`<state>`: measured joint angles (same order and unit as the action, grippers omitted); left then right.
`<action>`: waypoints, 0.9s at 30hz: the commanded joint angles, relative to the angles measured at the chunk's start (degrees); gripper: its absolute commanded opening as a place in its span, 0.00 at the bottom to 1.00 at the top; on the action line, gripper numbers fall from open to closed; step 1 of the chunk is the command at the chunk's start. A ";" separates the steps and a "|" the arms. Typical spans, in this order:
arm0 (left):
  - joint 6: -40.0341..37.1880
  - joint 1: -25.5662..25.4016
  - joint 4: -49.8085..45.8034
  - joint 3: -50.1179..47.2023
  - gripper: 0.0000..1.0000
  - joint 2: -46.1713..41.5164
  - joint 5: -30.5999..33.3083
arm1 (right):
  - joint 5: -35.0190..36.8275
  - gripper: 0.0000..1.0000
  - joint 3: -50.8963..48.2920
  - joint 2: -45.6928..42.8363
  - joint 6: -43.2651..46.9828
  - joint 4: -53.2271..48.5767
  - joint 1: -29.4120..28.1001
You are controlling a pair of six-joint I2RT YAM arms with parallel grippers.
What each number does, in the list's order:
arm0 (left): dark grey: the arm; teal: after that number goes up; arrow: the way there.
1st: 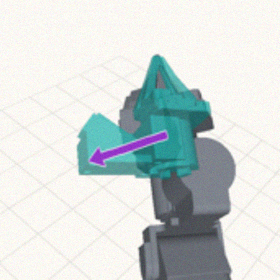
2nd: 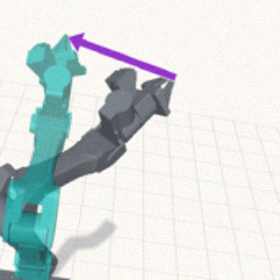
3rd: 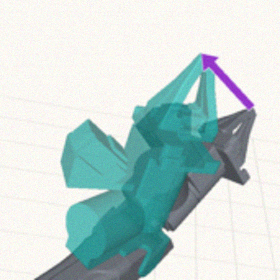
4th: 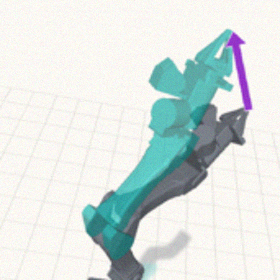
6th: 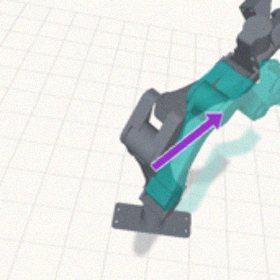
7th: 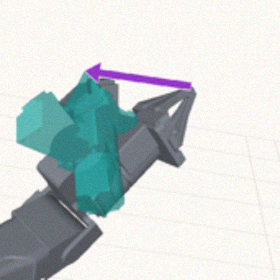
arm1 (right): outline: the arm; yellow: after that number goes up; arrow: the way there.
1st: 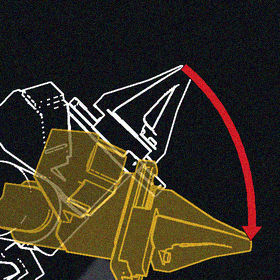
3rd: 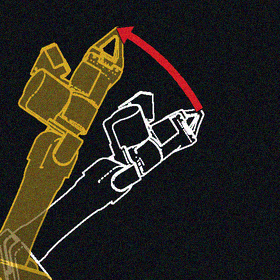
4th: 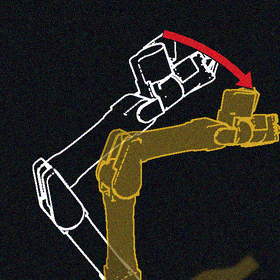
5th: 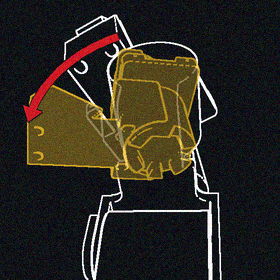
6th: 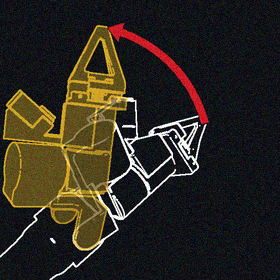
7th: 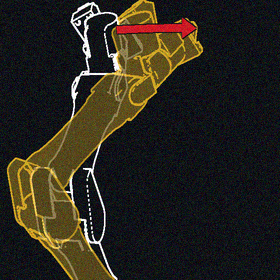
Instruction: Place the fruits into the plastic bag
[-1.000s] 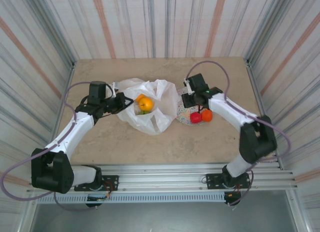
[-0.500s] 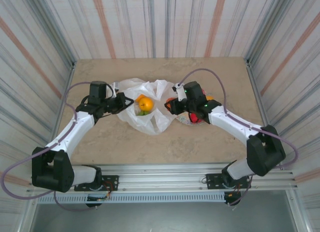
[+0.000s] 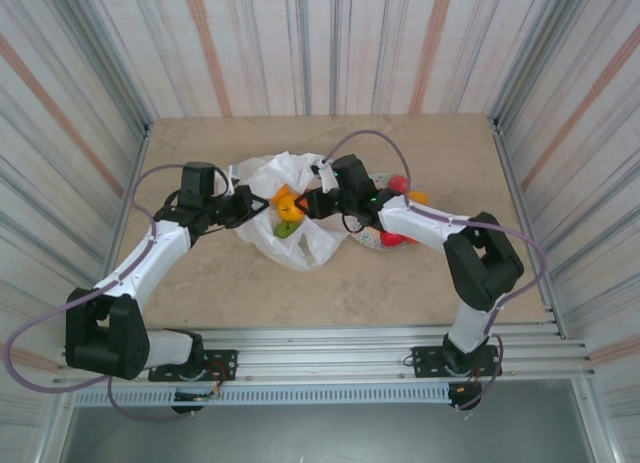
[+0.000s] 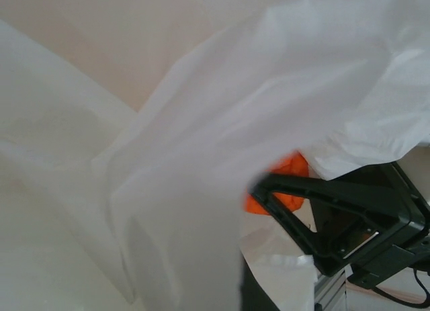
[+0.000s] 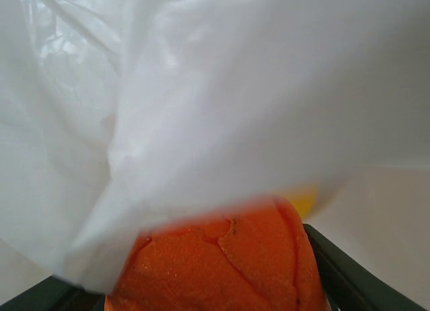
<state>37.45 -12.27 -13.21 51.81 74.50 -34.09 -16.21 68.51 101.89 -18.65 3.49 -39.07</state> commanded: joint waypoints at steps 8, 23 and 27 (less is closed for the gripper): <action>0.44 -0.56 1.19 0.28 0.00 -0.16 -1.62 | 4.15 0.60 4.28 6.91 -12.49 9.92 -3.81; 0.08 -0.39 1.11 0.26 0.00 -0.85 -1.50 | 10.71 0.72 13.90 15.84 -16.85 3.03 -4.53; -0.01 -0.29 1.17 0.23 0.00 -0.75 -1.68 | 8.82 0.81 13.67 15.00 -16.59 1.99 -3.92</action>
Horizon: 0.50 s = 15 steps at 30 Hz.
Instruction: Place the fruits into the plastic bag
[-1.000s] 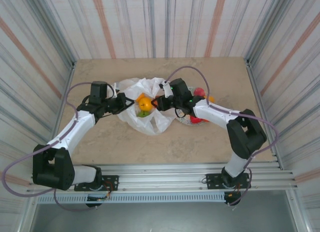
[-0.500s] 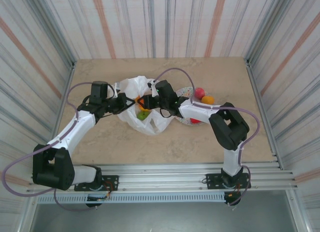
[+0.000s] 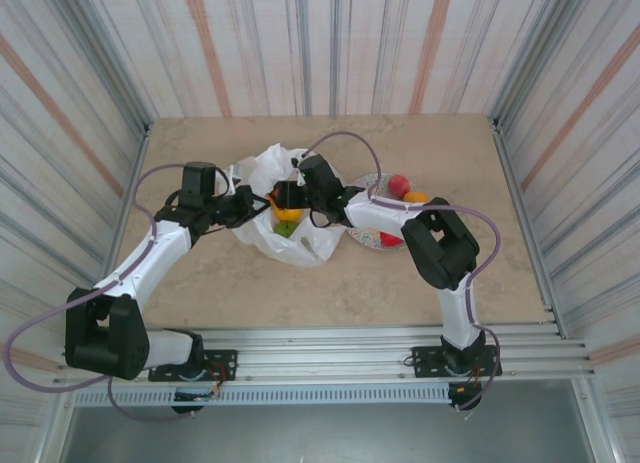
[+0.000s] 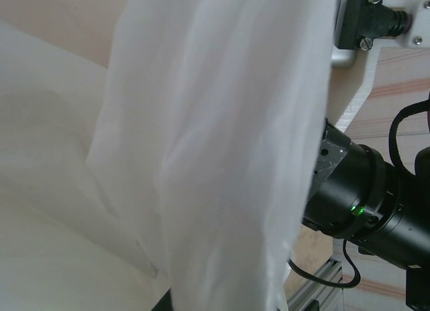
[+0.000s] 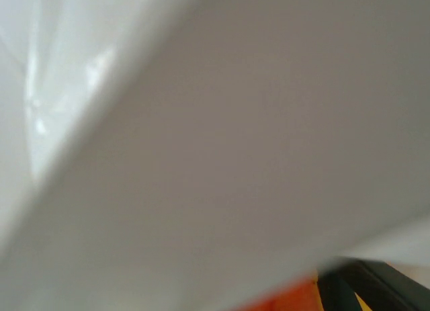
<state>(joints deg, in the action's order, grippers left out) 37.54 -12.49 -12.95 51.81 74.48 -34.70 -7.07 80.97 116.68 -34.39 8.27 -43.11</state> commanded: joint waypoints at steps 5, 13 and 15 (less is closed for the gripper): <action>0.03 0.19 1.02 0.26 0.00 -0.65 -1.25 | -2.03 0.86 0.84 -1.60 0.61 -4.69 0.53; -0.10 0.45 1.03 0.24 0.00 -0.74 -1.16 | -6.75 0.89 -1.80 -5.27 2.17 -5.15 1.01; -0.03 0.45 0.96 0.31 0.00 -0.74 -1.21 | -8.32 0.89 -2.30 -6.02 2.46 -5.17 0.80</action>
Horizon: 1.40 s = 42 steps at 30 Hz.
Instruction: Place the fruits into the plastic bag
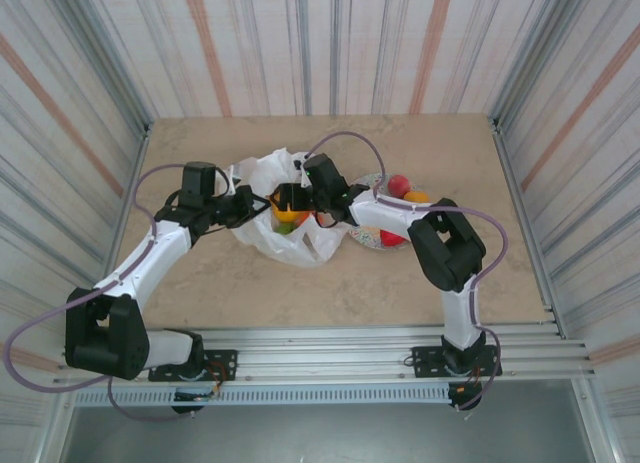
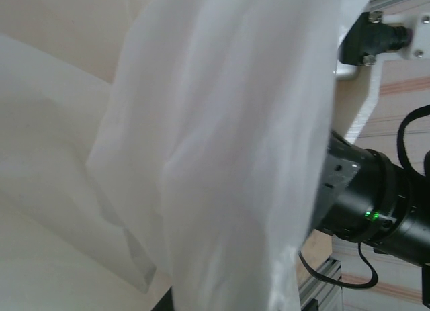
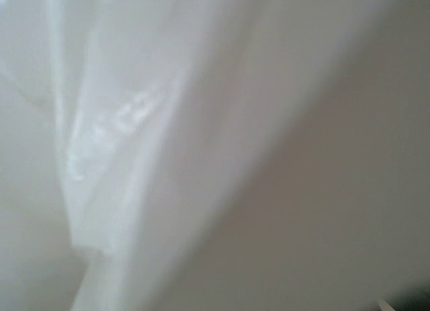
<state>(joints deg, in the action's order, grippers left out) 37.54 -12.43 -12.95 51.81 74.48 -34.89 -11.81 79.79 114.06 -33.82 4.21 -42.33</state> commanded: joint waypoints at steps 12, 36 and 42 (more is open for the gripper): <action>0.15 0.47 1.08 0.29 0.00 -0.56 -1.05 | -3.06 0.90 -4.72 -10.87 8.94 -8.66 0.65; -0.18 0.74 0.53 0.29 0.00 0.21 -0.61 | -0.38 0.70 -21.72 -28.41 6.78 -17.65 16.31; 0.03 0.71 0.96 0.32 0.00 0.40 -0.56 | -2.97 0.64 -18.55 -17.48 5.73 -15.03 17.21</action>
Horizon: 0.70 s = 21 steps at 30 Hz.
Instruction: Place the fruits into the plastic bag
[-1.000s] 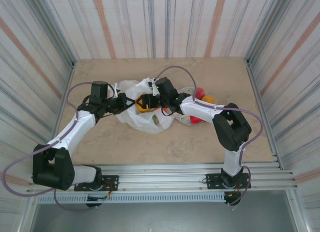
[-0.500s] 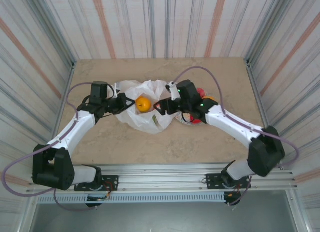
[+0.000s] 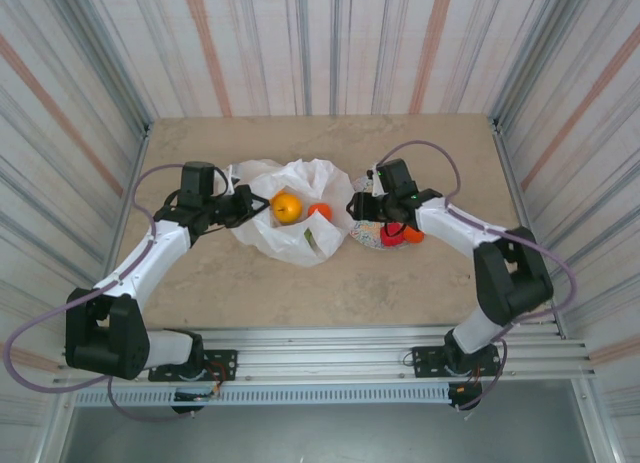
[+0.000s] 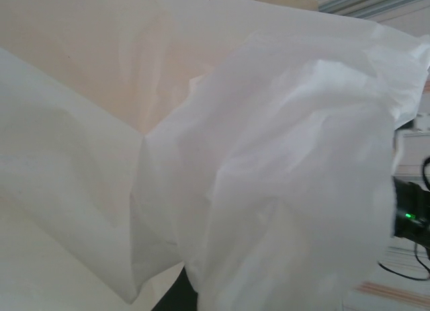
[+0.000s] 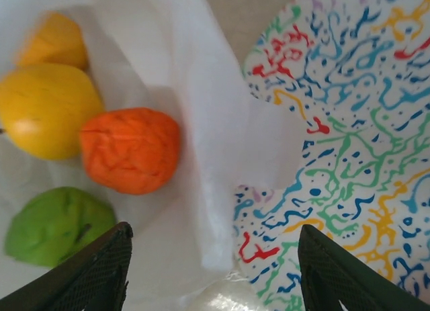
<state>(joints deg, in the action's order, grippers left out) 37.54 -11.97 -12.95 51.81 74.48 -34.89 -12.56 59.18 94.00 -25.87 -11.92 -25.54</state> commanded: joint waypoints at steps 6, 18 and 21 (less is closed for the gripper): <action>0.21 0.30 1.32 0.31 0.00 0.73 -0.86 | -8.13 0.43 3.53 10.11 -4.69 6.97 -0.21; 1.44 0.36 1.69 0.07 0.00 -0.62 0.28 | -12.06 0.00 4.50 -1.94 -7.49 10.55 -3.95; 2.52 0.70 2.16 -0.43 0.00 -2.74 1.84 | -12.50 0.00 5.42 -4.64 -8.93 12.35 -5.12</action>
<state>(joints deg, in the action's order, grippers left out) 38.68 -11.94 -12.36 51.79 74.41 -34.37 -23.07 62.59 92.20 -32.69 -2.09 -29.82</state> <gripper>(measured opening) 0.044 0.041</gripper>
